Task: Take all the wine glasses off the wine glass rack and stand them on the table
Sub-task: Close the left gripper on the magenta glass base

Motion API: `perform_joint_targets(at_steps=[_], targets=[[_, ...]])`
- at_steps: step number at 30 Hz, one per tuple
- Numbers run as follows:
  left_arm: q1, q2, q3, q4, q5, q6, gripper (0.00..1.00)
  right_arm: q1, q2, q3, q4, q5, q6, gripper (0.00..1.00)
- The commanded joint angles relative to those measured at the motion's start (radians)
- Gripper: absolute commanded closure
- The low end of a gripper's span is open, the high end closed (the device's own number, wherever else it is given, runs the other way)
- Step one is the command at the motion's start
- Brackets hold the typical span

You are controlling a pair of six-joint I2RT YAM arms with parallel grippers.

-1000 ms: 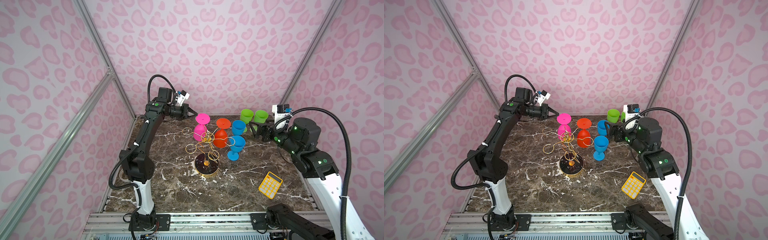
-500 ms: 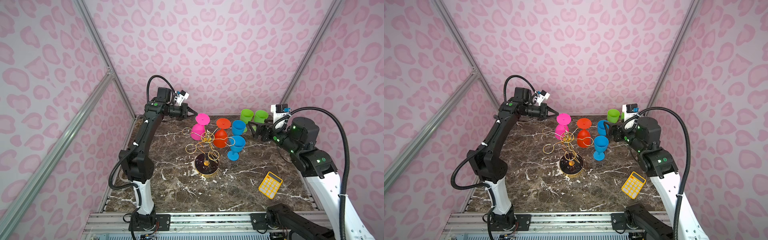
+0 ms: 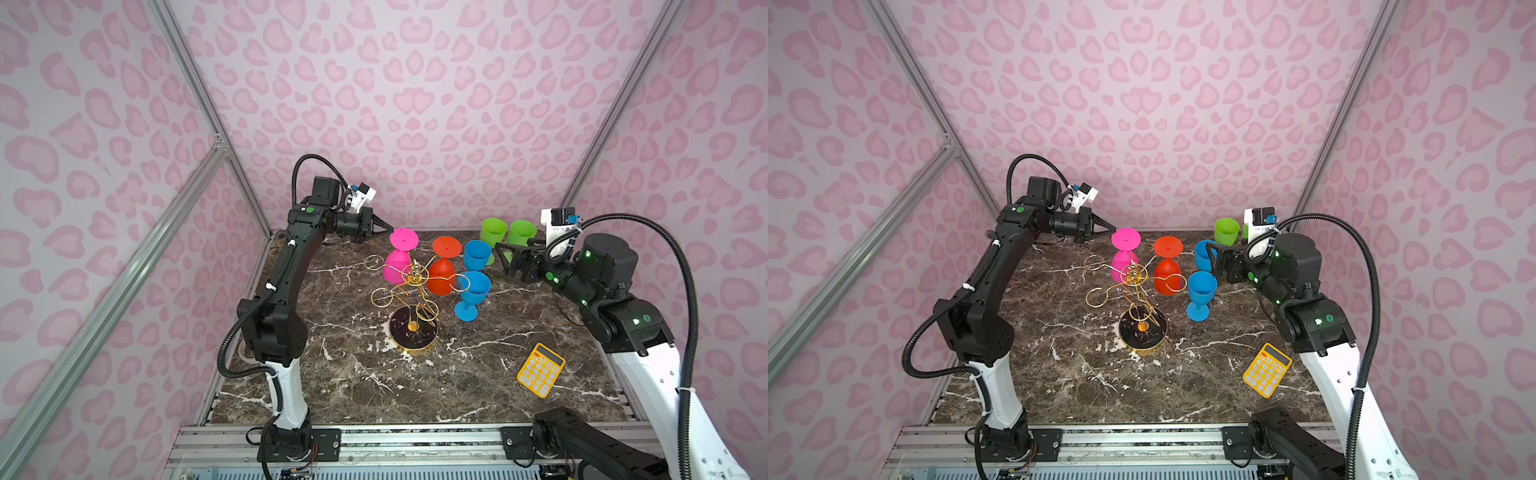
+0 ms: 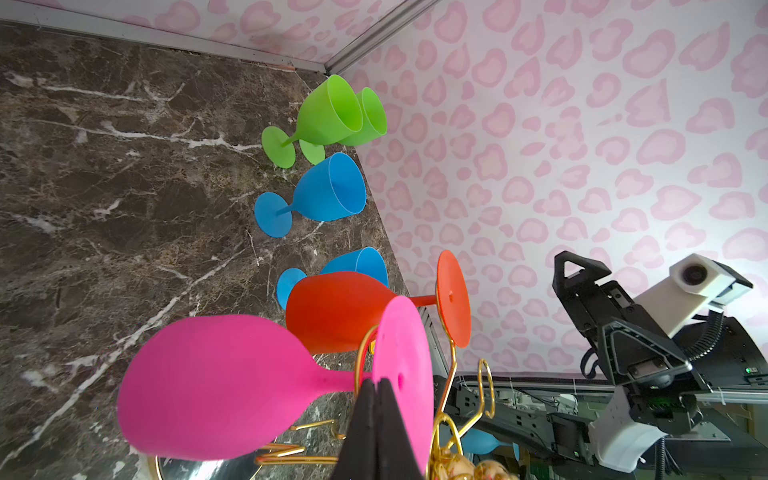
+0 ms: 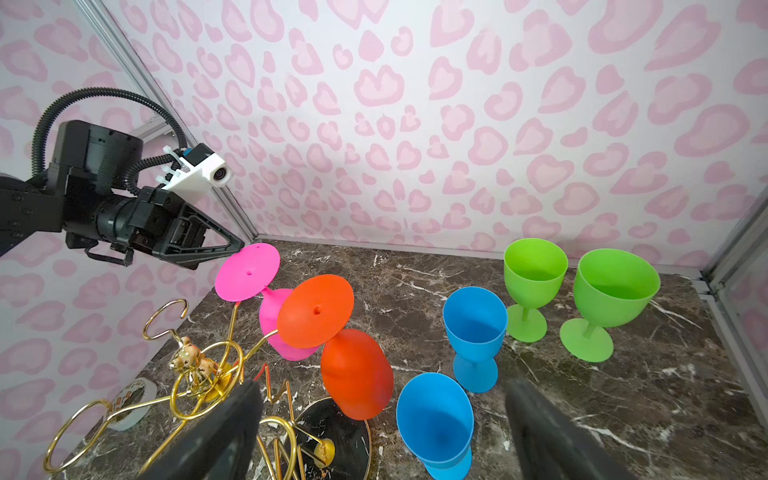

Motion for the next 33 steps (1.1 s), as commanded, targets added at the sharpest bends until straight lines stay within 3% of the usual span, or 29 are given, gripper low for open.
perform_joint_targets(at_steps=[1, 6, 9, 27, 33], targets=[[0.001, 0.002, -0.005, 0.02, 0.02, 0.003, 0.91, 0.0, -0.002, 0.004, 0.028, -0.006, 0.0, 0.07], [0.001, 0.002, -0.005, 0.017, 0.023, 0.015, 0.75, 0.001, -0.005, 0.002, 0.026, -0.002, 0.001, 0.07], [0.001, 0.003, -0.008, 0.011, 0.026, 0.02, 0.7, 0.001, -0.005, 0.004, 0.027, -0.004, 0.0, 0.07], [-0.018, 0.018, -0.032, -0.003, 0.031, 0.034, 0.71, 0.001, -0.01, -0.002, 0.023, 0.0, -0.001, 0.07], [-0.021, 0.011, -0.032, -0.007, 0.029, 0.033, 0.78, 0.0, -0.01, -0.006, 0.026, -0.002, -0.002, 0.07]])
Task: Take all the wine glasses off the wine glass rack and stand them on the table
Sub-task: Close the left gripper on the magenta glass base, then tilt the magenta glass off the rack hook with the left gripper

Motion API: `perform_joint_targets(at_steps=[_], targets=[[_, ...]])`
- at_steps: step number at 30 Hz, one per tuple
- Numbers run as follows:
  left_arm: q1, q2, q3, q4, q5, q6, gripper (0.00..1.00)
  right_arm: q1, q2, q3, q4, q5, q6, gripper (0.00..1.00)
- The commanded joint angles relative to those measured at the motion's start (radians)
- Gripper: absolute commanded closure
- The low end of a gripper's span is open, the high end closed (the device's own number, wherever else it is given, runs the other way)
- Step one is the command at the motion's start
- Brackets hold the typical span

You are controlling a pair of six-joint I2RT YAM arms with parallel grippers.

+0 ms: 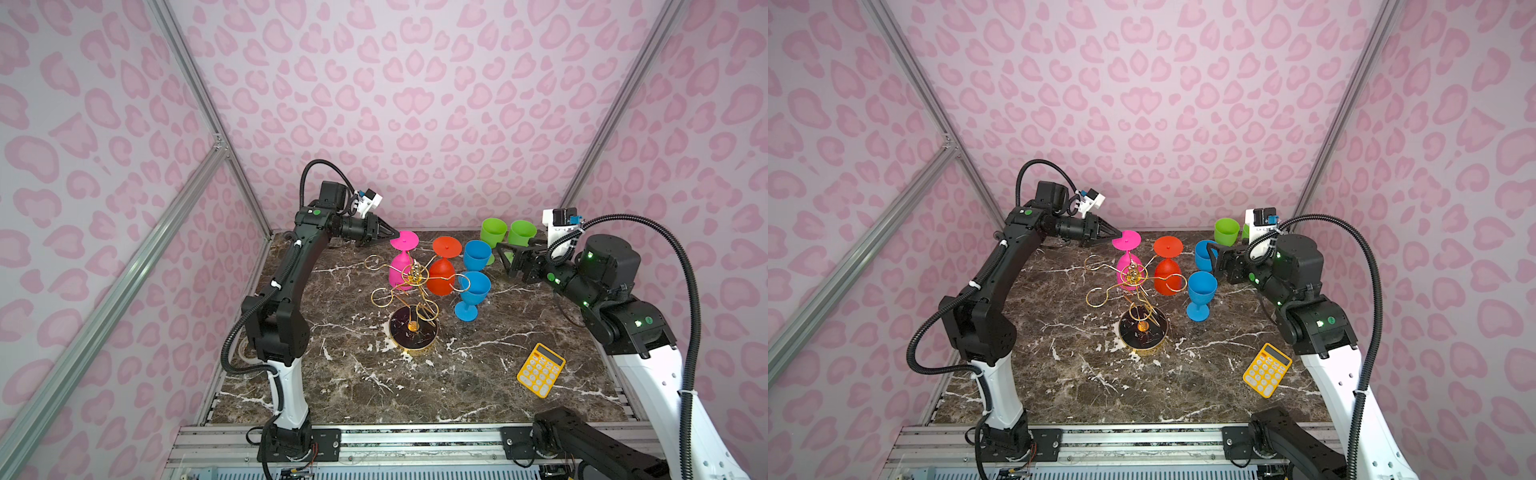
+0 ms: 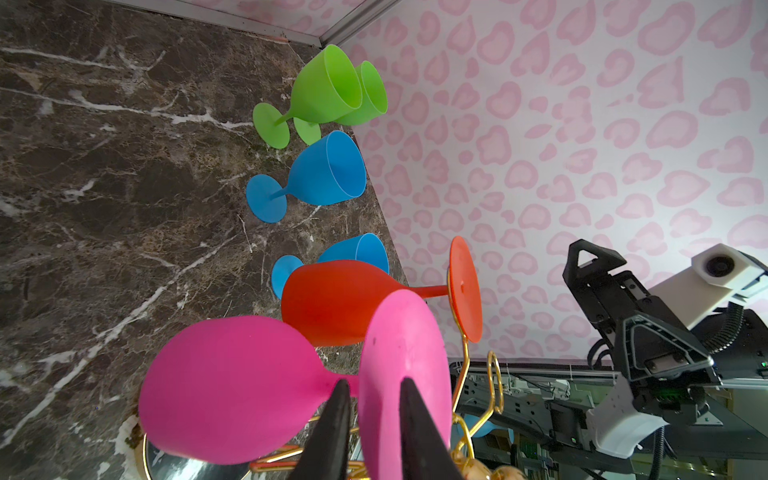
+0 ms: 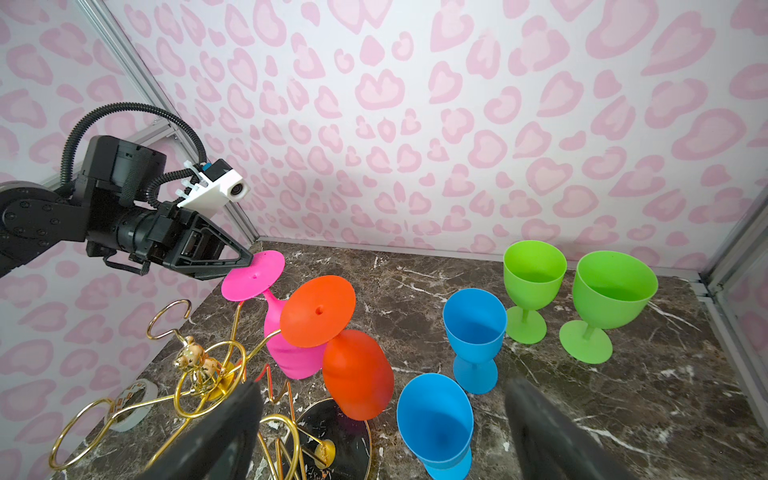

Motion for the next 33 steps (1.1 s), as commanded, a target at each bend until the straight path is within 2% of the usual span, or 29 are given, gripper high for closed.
perform_joint_targets(at_steps=[1, 9, 33], targets=[[0.001, -0.001, -0.001, -0.003, 0.015, 0.008, 0.8, 0.0, -0.001, -0.005, 0.027, -0.003, -0.001, 0.07], [0.0, -0.005, -0.001, 0.001, 0.015, -0.006, 0.88, 0.001, -0.005, -0.007, 0.026, -0.003, -0.004, 0.07], [0.017, -0.021, 0.005, 0.052, 0.033, -0.065, 0.94, 0.001, -0.011, -0.002, 0.026, -0.012, 0.002, 0.07]])
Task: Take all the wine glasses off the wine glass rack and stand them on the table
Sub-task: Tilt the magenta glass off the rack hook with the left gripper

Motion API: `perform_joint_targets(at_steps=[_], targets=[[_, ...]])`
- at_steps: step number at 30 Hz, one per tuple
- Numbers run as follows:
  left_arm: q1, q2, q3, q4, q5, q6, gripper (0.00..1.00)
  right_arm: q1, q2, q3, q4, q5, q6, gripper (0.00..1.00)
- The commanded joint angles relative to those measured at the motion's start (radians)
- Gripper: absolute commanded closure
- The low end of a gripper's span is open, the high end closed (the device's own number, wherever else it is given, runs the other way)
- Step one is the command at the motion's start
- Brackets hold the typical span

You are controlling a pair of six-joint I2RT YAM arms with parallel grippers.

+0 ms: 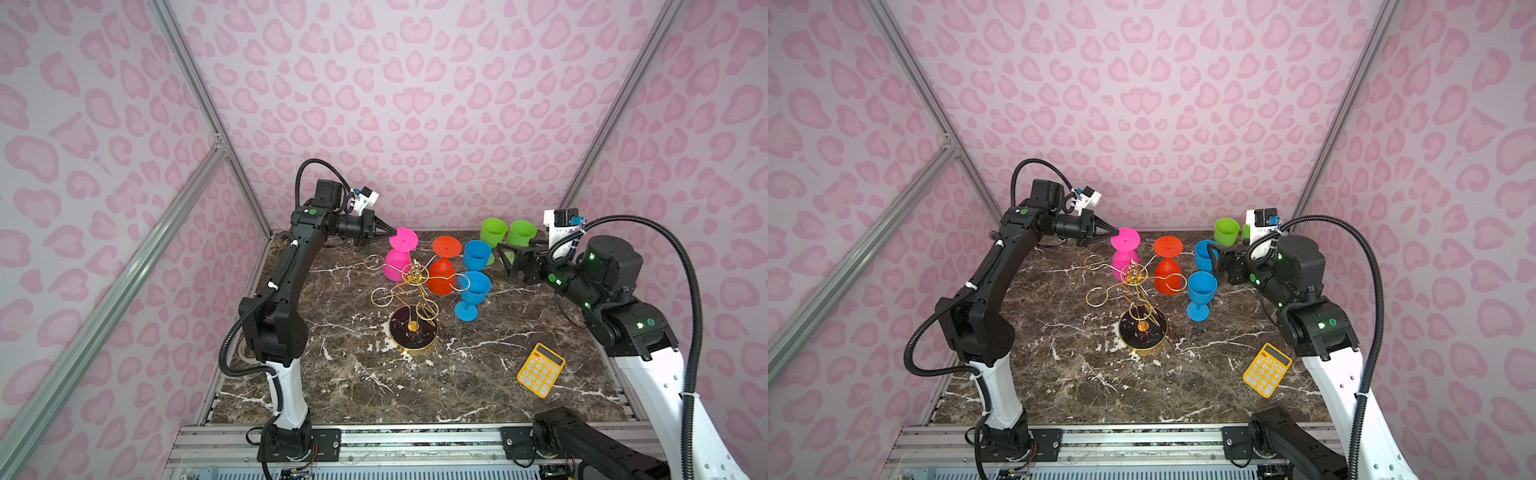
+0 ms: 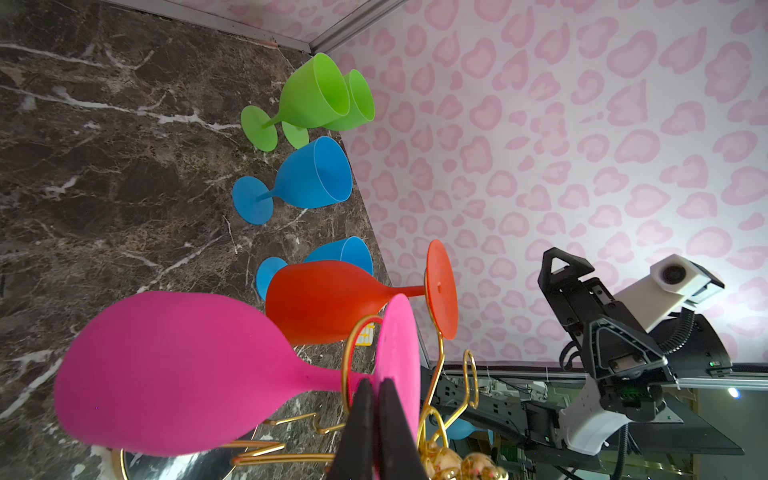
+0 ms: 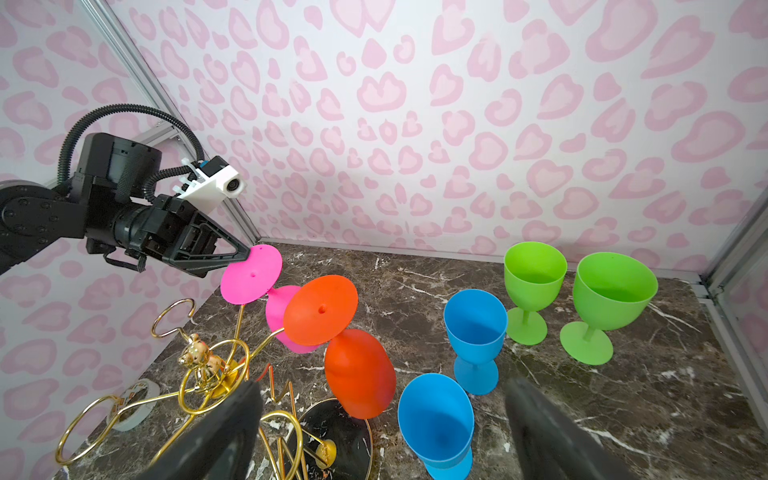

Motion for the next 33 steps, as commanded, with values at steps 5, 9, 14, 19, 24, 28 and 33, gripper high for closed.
perform_joint_targets(at_steps=[5, 9, 14, 19, 24, 28, 33], targets=[[0.007, -0.014, 0.005, 0.032, 0.0, -0.02, 0.95, 0.0, -0.002, 0.003, 0.028, -0.013, 0.006, 0.07], [0.009, -0.018, 0.004, 0.032, 0.007, -0.023, 0.97, 0.0, -0.002, 0.003, 0.03, -0.016, 0.009, 0.07], [0.015, -0.021, 0.004, 0.04, 0.033, -0.033, 0.97, 0.0, -0.002, 0.003, 0.031, -0.019, 0.01, 0.07], [0.02, -0.024, 0.0, 0.059, 0.047, -0.049, 0.97, 0.001, -0.002, 0.003, 0.031, -0.021, 0.012, 0.07], [0.025, -0.027, -0.007, 0.092, 0.074, -0.074, 0.97, 0.0, -0.003, 0.006, 0.03, -0.017, 0.011, 0.07], [0.026, -0.034, -0.01, 0.096, 0.082, -0.076, 0.97, 0.002, -0.003, 0.004, 0.028, -0.018, 0.011, 0.07], [0.026, -0.044, -0.023, 0.104, 0.094, -0.081, 0.97, 0.002, -0.005, 0.003, 0.031, -0.018, 0.012, 0.07]])
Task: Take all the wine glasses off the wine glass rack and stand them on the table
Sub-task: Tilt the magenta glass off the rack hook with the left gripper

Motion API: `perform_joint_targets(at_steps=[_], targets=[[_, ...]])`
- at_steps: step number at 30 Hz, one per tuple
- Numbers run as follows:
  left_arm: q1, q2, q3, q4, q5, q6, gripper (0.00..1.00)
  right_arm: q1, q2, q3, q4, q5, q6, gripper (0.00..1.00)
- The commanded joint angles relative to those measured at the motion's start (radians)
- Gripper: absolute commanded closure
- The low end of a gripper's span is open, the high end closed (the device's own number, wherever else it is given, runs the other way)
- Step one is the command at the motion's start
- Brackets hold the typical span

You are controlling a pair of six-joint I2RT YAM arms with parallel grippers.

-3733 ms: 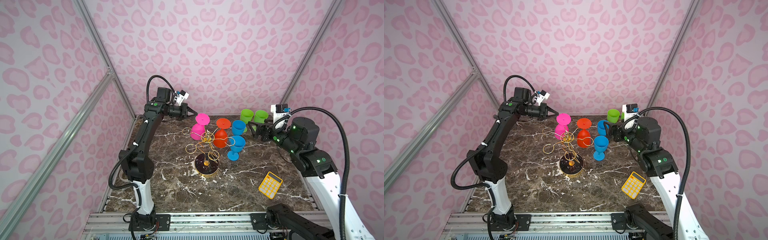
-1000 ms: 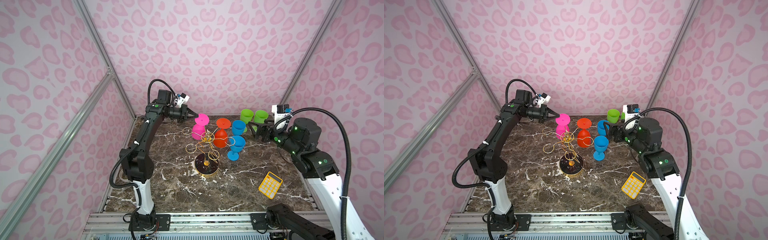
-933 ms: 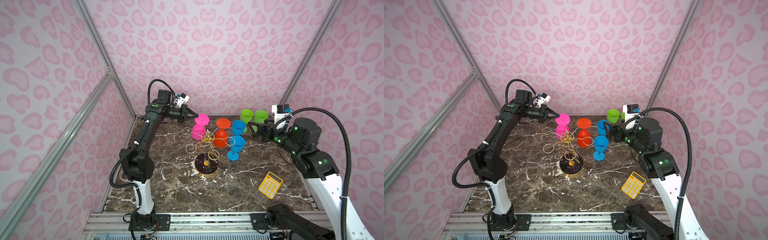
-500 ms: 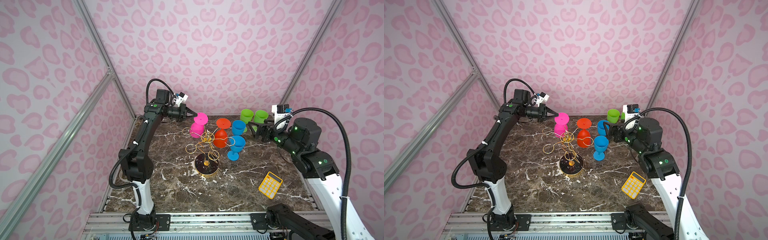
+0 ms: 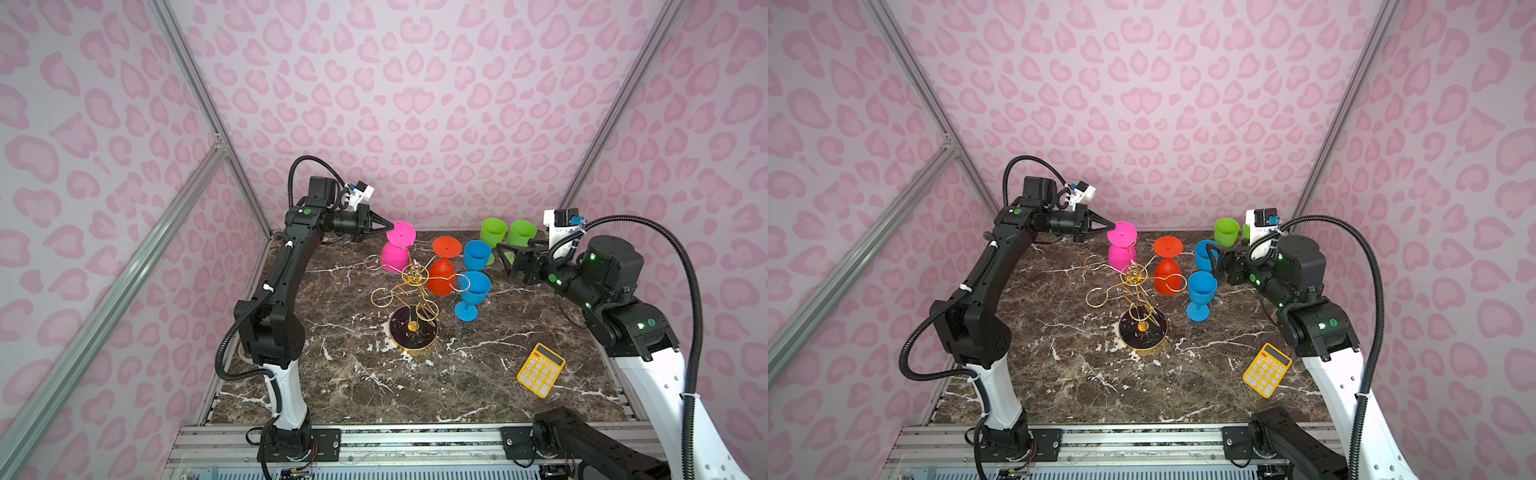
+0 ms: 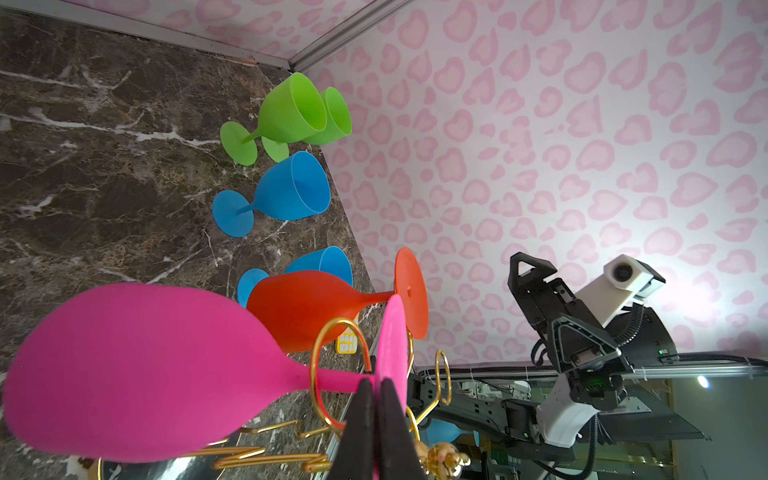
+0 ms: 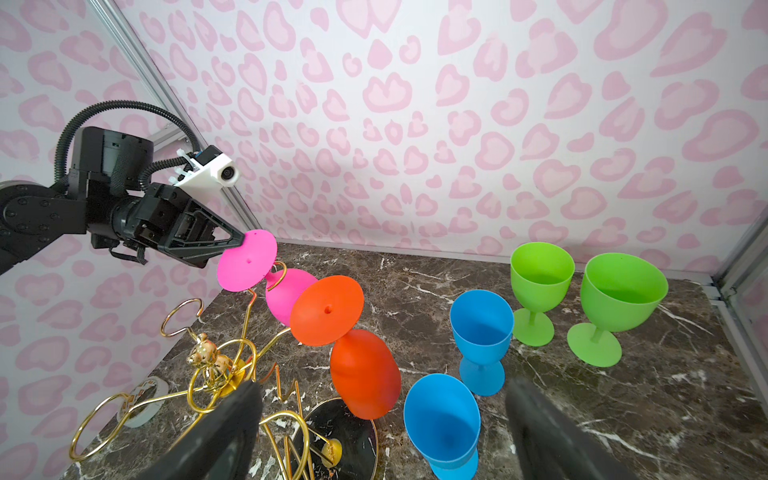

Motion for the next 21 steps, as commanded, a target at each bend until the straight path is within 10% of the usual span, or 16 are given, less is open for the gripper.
perform_joint_targets(at_steps=[1, 21], targets=[[0.003, -0.018, -0.01, 0.032, 0.034, -0.005, 0.97, 0.002, -0.003, 0.002, 0.031, -0.004, 0.005, 0.07], [-0.03, -0.053, -0.068, 0.039, 0.04, 0.006, 0.97, 0.001, -0.002, 0.01, 0.024, -0.004, 0.006, 0.07]])
